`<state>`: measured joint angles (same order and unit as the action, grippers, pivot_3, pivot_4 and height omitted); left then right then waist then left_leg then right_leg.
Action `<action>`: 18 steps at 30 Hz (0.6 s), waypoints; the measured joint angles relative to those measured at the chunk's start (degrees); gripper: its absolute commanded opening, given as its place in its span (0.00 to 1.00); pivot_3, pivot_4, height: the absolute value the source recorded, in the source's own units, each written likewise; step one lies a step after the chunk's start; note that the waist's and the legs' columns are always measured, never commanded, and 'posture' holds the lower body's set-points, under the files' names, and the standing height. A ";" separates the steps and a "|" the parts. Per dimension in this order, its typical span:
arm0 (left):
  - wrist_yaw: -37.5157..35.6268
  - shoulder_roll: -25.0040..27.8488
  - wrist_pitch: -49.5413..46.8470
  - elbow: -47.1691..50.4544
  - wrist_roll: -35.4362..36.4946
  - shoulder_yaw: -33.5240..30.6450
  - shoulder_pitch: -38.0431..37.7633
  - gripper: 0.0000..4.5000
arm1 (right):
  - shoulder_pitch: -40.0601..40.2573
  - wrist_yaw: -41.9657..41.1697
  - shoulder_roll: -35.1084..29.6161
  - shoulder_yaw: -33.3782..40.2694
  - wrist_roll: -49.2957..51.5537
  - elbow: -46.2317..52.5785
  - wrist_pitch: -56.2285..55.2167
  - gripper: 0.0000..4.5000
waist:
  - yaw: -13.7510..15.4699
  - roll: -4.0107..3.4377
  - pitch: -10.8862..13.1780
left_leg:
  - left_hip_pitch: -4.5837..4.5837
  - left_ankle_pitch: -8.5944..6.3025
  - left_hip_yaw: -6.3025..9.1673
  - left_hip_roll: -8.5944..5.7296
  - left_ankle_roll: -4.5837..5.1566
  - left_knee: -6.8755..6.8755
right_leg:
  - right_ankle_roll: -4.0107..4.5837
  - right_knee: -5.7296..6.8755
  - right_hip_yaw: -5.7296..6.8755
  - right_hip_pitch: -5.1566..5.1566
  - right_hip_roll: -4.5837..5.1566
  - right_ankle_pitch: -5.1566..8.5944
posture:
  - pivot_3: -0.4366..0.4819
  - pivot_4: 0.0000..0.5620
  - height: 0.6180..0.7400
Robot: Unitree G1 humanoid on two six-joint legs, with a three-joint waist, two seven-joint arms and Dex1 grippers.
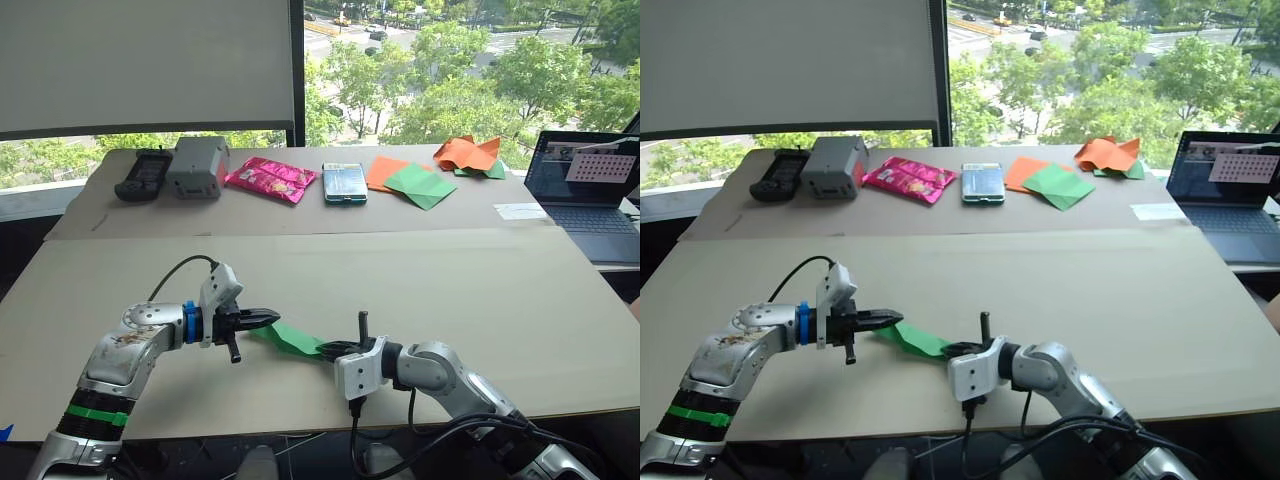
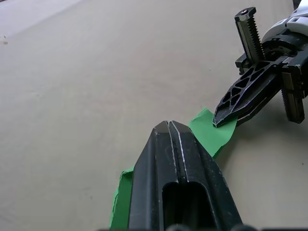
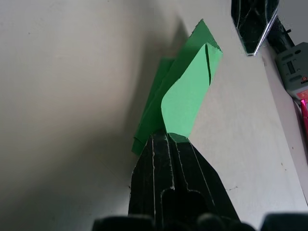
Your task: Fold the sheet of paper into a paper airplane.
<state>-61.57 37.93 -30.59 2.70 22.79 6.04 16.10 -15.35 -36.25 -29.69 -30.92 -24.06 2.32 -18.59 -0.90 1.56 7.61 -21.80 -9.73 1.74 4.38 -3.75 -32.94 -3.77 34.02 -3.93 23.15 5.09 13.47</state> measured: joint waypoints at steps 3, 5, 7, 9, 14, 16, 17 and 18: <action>-0.03 -0.26 1.95 -0.93 -2.01 1.88 0.08 0.00 | 0.14 -0.55 0.01 0.22 0.08 0.34 0.40 0.00 | 0.03 0.00 0.00 | 0.01 0.00 0.00 0.00 0.00 0.00 | 0.00 0.00 0.00 -0.02 0.01 0.00 | 0.48 0.27 0.82; -0.02 -0.40 2.65 -1.66 -2.93 2.46 0.30 0.00 | 0.16 -0.87 0.08 0.29 0.12 0.61 0.83 0.00 | 0.07 0.00 0.00 | 0.00 0.00 0.00 0.00 0.00 -0.01 | 0.00 0.00 -0.01 -0.01 0.01 0.00 | 0.48 0.27 0.82; -0.24 -0.40 3.32 -2.27 -3.73 3.11 0.78 0.00 | 0.20 -1.18 0.13 0.36 0.25 0.89 1.34 0.00 | 0.07 0.00 -0.01 | -0.01 0.00 0.00 0.00 0.00 -0.01 | 0.00 0.00 0.00 -0.01 0.01 0.00 | 0.48 0.27 0.82; -0.43 -0.41 4.10 -2.49 -4.03 3.17 0.87 0.00 | 0.42 -1.75 0.20 0.66 0.73 1.46 1.86 0.19 | 0.05 0.00 -0.01 | -0.01 0.00 0.00 0.00 0.00 -0.01 | 0.00 0.00 0.00 -0.02 0.01 0.00 | 0.48 0.27 0.82; -0.78 -0.41 4.34 -2.81 -4.53 3.19 0.90 0.00 | 1.20 -4.75 0.12 2.47 4.27 4.77 4.87 0.42 | 0.09 0.00 -0.01 | -0.03 0.00 0.00 0.00 0.00 -0.01 | 0.00 0.01 -0.01 -0.02 0.01 0.00 | 0.48 0.27 0.82; -0.93 -0.41 4.40 -3.17 -4.71 3.21 0.90 0.00 | 1.91 -6.94 -0.05 3.63 7.73 7.63 7.52 0.42 | 0.09 -0.01 -0.01 | -0.04 0.00 0.00 0.00 0.00 -0.01 | 0.00 0.01 0.00 -0.02 0.00 0.00 | 0.48 0.27 0.82; -1.00 -0.40 4.45 -3.29 -4.81 3.27 0.90 0.00 | 2.32 -8.11 -0.11 4.46 9.82 9.46 9.40 0.42 | 0.09 0.00 -0.01 | -0.04 0.00 0.00 0.00 0.00 -0.01 | 0.00 0.01 0.00 -0.02 0.01 0.00 | 0.48 0.27 0.82; -1.03 -0.40 4.49 -3.35 -4.90 3.33 0.89 0.00 | 2.34 -8.83 -0.11 5.02 11.11 10.59 10.77 0.42 | 0.08 0.00 -0.01 | -0.04 0.00 0.00 0.00 0.00 -0.01 | 0.00 0.01 -0.01 -0.02 0.01 0.00 | 0.48 0.27 0.82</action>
<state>-62.61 37.52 -26.10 -0.65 17.89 9.37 17.00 -13.02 -45.08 -29.80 -25.90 -12.95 12.90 -7.83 -0.82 1.56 7.61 -21.83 -9.73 1.74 4.37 -3.75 -32.95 -3.77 34.03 -3.94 23.13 5.09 13.46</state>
